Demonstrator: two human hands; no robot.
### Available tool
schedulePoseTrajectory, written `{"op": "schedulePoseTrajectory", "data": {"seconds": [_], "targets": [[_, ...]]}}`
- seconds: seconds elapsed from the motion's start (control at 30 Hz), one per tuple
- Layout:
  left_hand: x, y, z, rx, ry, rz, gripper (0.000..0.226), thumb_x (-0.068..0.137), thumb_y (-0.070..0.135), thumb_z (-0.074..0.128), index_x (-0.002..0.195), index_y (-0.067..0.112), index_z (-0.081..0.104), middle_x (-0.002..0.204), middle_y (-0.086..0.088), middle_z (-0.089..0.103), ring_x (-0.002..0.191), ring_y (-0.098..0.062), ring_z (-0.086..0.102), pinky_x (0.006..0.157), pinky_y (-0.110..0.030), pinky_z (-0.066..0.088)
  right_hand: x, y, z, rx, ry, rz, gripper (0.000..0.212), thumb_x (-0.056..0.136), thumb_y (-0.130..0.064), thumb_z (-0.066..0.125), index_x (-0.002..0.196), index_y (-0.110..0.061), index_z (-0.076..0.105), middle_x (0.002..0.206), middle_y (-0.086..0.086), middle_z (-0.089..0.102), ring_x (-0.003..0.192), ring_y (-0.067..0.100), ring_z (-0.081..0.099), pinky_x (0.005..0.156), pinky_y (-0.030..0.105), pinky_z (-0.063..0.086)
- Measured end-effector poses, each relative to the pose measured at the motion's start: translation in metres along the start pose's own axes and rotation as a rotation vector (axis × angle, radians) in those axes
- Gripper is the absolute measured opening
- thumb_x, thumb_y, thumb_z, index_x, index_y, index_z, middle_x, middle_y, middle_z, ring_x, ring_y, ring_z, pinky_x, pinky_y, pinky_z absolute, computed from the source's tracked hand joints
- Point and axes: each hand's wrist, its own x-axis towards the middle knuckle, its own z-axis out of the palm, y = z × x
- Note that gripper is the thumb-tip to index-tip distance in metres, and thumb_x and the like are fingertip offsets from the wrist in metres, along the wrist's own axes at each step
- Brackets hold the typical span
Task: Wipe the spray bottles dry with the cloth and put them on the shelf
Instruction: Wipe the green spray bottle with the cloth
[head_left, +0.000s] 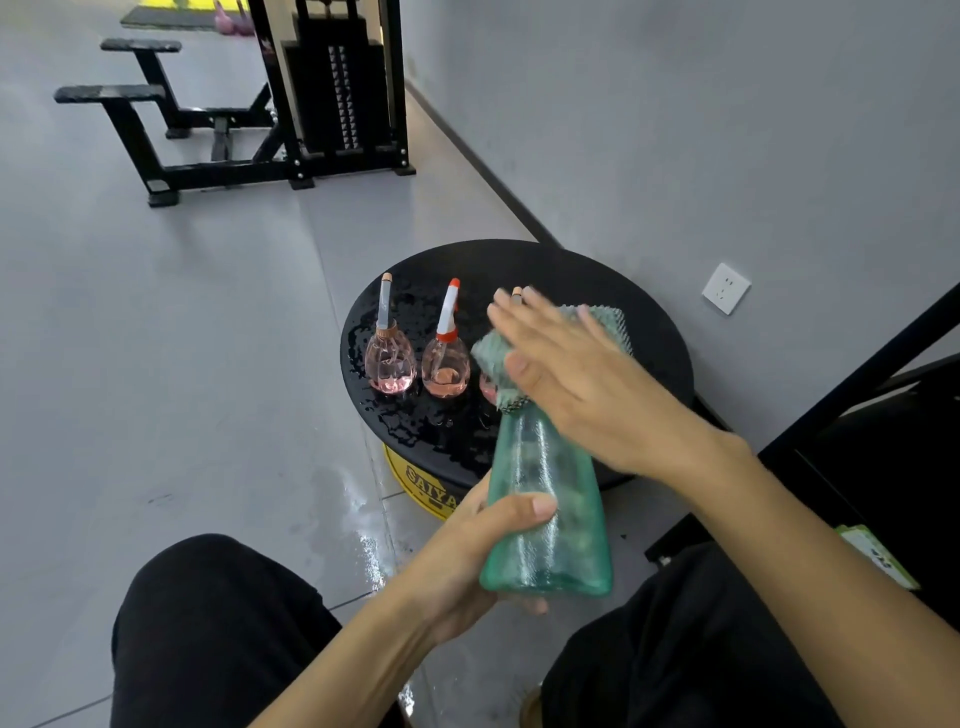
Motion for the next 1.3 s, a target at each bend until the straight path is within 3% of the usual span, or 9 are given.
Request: {"op": "schedulePoseTrajectory", "data": {"seconds": [0.2,0.33,0.43,0.53,0.7,0.9,1.03,1.17,1.3], "targets": [[-0.001,-0.002,0.0,-0.025,0.059,0.007,0.061,0.051,0.038,0.072,0.108,0.017,0.06,0.08,-0.002,0.071,0.062,-0.016,0.067,0.04,-0.023,0.049,-0.001,-0.008,0.003,0.04,-0.053,0.045,0.071,0.09,-0.058,0.004,0.154,-0.028,0.005,0.16,-0.016,-0.005,0.145,-0.002,-0.013,0.119,0.031,-0.012],[-0.001,-0.004,-0.007,-0.067,0.058,0.058,0.06,0.048,0.034,0.082,0.101,0.014,0.063,0.076,-0.004,0.069,0.061,-0.016,0.067,0.043,-0.023,0.049,-0.02,-0.022,0.006,0.238,-0.103,-0.007,0.064,0.094,-0.054,0.013,0.153,-0.031,0.017,0.159,-0.023,0.004,0.141,-0.013,-0.011,0.118,0.023,-0.007],[0.001,-0.006,-0.005,-0.03,0.057,0.033,0.072,0.039,0.045,0.09,0.101,0.018,0.066,0.08,-0.004,0.07,0.063,-0.017,0.067,0.042,-0.024,0.05,-0.016,-0.017,0.004,0.159,-0.109,-0.001,0.063,0.095,-0.053,0.012,0.153,-0.03,0.016,0.159,-0.022,0.003,0.143,-0.01,-0.011,0.12,0.028,-0.005],[0.002,-0.006,-0.002,0.008,0.076,0.005,0.071,0.046,0.039,0.081,0.111,0.019,0.059,0.084,-0.002,0.07,0.064,-0.016,0.067,0.042,-0.025,0.05,-0.002,-0.006,0.005,0.04,-0.016,0.019,0.057,0.101,-0.048,0.013,0.154,-0.029,0.009,0.16,-0.019,-0.002,0.145,-0.002,-0.014,0.121,0.032,-0.006],[-0.002,-0.008,-0.001,-0.028,0.075,0.035,0.08,0.039,0.046,0.089,0.11,0.018,0.063,0.087,-0.004,0.07,0.068,-0.018,0.068,0.043,-0.025,0.049,-0.001,-0.005,0.014,0.08,0.161,0.036,0.061,0.101,-0.052,0.021,0.155,-0.026,0.009,0.162,-0.013,0.0,0.147,0.002,-0.014,0.121,0.038,-0.004],[-0.002,-0.004,-0.007,-0.049,0.091,0.06,0.074,0.045,0.042,0.086,0.108,0.013,0.061,0.082,-0.005,0.071,0.065,-0.018,0.067,0.042,-0.025,0.05,-0.03,-0.021,0.027,0.171,0.163,0.103,0.064,0.095,-0.053,0.027,0.154,-0.031,0.014,0.16,-0.019,0.005,0.145,-0.007,-0.008,0.121,0.032,-0.005],[-0.002,-0.003,-0.005,-0.1,0.111,0.051,0.063,0.054,0.036,0.07,0.11,0.011,0.057,0.078,-0.003,0.07,0.062,-0.017,0.068,0.042,-0.024,0.049,-0.045,-0.029,0.029,0.293,0.208,0.103,0.053,0.097,-0.041,0.045,0.149,-0.035,0.032,0.156,-0.024,0.022,0.14,-0.016,0.011,0.117,0.014,0.004],[-0.001,0.001,-0.005,-0.074,0.093,0.067,0.072,0.046,0.037,0.082,0.11,0.017,0.057,0.079,0.0,0.071,0.064,-0.017,0.069,0.042,-0.024,0.05,-0.054,-0.033,0.026,0.264,0.202,0.114,0.049,0.098,-0.034,0.048,0.146,-0.035,0.038,0.153,-0.024,0.027,0.14,-0.014,0.013,0.108,0.001,0.006],[0.0,-0.004,0.0,-0.065,0.074,0.031,0.093,0.03,0.05,0.093,0.11,0.015,0.059,0.083,-0.004,0.073,0.068,-0.019,0.07,0.043,-0.024,0.051,-0.037,-0.027,0.02,0.228,0.197,0.135,0.047,0.102,-0.037,0.035,0.149,-0.033,0.031,0.158,-0.02,0.016,0.145,-0.006,0.0,0.115,0.012,0.0]]}}
